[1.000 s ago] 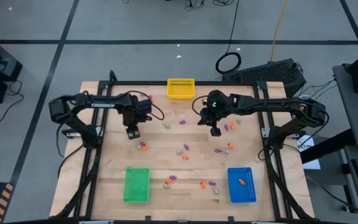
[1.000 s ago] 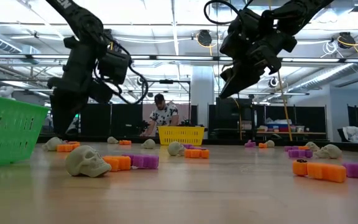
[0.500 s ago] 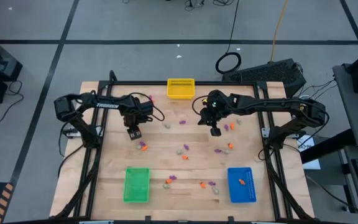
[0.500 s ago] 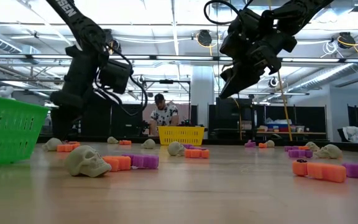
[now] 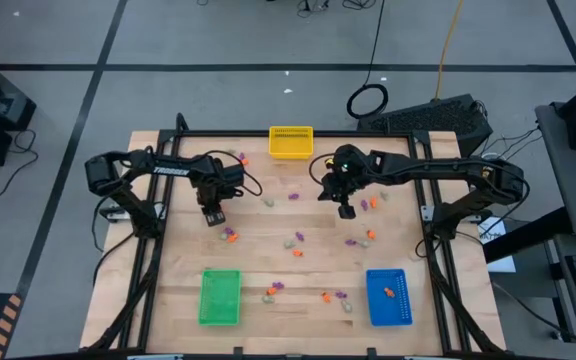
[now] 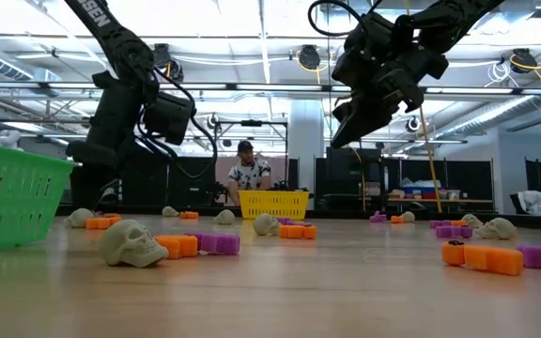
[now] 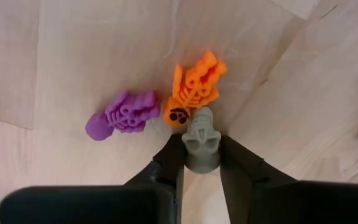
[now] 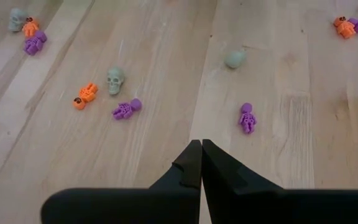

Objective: Sort Halloween decoration
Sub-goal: Put the gray skull toy into the yellow bin

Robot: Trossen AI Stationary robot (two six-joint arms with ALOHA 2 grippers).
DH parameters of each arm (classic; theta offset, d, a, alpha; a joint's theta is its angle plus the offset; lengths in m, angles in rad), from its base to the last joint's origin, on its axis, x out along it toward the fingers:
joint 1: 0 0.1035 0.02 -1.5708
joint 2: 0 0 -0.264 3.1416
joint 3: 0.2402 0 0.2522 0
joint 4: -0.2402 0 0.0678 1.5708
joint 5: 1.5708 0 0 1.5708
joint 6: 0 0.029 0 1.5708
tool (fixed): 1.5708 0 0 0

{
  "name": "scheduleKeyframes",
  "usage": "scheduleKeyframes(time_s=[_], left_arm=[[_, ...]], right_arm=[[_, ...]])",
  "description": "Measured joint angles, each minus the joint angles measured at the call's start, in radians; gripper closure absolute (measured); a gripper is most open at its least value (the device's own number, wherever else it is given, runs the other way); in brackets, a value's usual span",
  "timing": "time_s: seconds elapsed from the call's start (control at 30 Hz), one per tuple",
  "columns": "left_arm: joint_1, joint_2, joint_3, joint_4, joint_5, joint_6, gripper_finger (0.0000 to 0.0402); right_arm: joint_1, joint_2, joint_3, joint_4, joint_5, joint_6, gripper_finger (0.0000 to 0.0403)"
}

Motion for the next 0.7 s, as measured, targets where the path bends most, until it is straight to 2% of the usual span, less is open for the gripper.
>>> scheduleKeyframes(time_s=[0.3, 0.57, 0.7], left_arm=[[-0.011, -0.011, 0.029, -0.027, 0.005, -0.007, 0.0347], [-0.024, -0.113, 0.126, -0.069, 0.073, -0.063, 0.0348], [-0.024, -0.129, 0.212, -0.07, 0.076, -0.087, 0.0348]], right_arm=[[0.0, 0.0, 0.0, 0.0, 0.0, 0.0, 0.0403], [0.0, 0.0, 0.0, 0.001, 0.001, -0.011, 0.0403], [0.0, 0.0, 0.0, 0.001, 0.001, -0.011, 0.0403]])
